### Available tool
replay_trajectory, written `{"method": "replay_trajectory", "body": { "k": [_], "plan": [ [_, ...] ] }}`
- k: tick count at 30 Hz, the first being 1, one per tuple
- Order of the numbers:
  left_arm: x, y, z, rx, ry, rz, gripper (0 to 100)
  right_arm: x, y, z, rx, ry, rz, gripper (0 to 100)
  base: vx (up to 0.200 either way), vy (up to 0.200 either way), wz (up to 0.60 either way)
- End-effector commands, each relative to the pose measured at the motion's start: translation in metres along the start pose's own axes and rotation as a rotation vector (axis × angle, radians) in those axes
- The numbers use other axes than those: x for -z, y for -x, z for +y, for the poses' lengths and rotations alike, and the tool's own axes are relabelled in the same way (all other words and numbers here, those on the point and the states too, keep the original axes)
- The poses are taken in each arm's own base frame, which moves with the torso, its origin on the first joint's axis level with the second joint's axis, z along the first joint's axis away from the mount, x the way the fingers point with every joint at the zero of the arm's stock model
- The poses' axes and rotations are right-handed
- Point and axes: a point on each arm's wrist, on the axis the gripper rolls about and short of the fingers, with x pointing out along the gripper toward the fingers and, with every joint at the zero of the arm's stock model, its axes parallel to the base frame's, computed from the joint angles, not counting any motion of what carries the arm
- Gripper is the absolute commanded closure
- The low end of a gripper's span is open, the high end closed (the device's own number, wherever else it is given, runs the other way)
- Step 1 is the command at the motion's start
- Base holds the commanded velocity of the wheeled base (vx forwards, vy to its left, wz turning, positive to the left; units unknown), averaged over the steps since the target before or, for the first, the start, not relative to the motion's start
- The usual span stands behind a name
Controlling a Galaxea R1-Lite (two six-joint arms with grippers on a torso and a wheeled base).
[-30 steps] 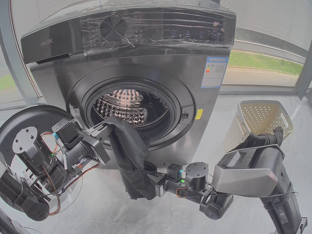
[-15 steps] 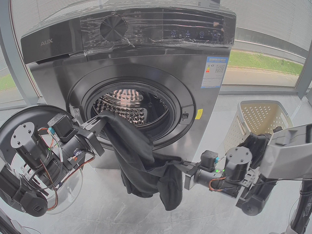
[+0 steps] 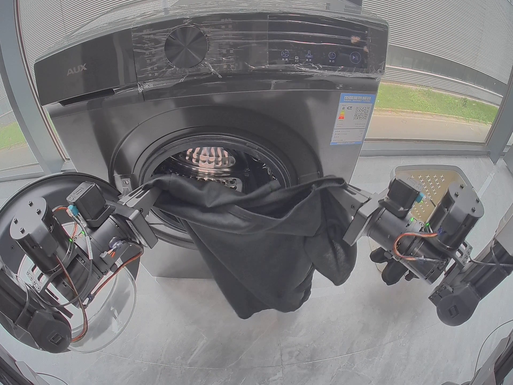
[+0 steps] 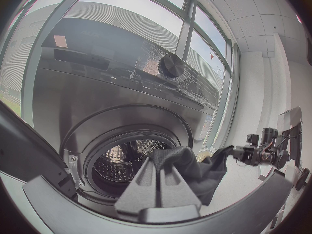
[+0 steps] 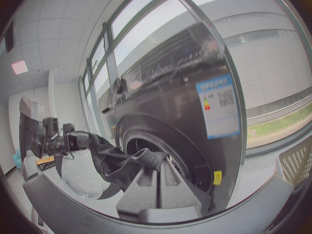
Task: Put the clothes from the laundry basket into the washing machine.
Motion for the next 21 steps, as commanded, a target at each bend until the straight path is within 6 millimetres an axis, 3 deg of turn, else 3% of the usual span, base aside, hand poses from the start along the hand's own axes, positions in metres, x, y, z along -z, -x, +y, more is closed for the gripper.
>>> {"method": "replay_trajectory", "body": {
  "k": [1, 21],
  "plan": [
    [-0.002, 0.003, 0.000, -0.003, 0.000, -0.004, 100, -0.024, -0.002, 0.003, -0.009, 0.007, -0.092, 100, 0.000, 0.000, 0.00],
    [-0.012, 0.007, 0.007, -0.030, -0.013, -0.044, 100, -0.033, -0.009, 0.008, 0.026, -0.003, -0.141, 100, 0.000, 0.000, 0.00]
  ]
}}
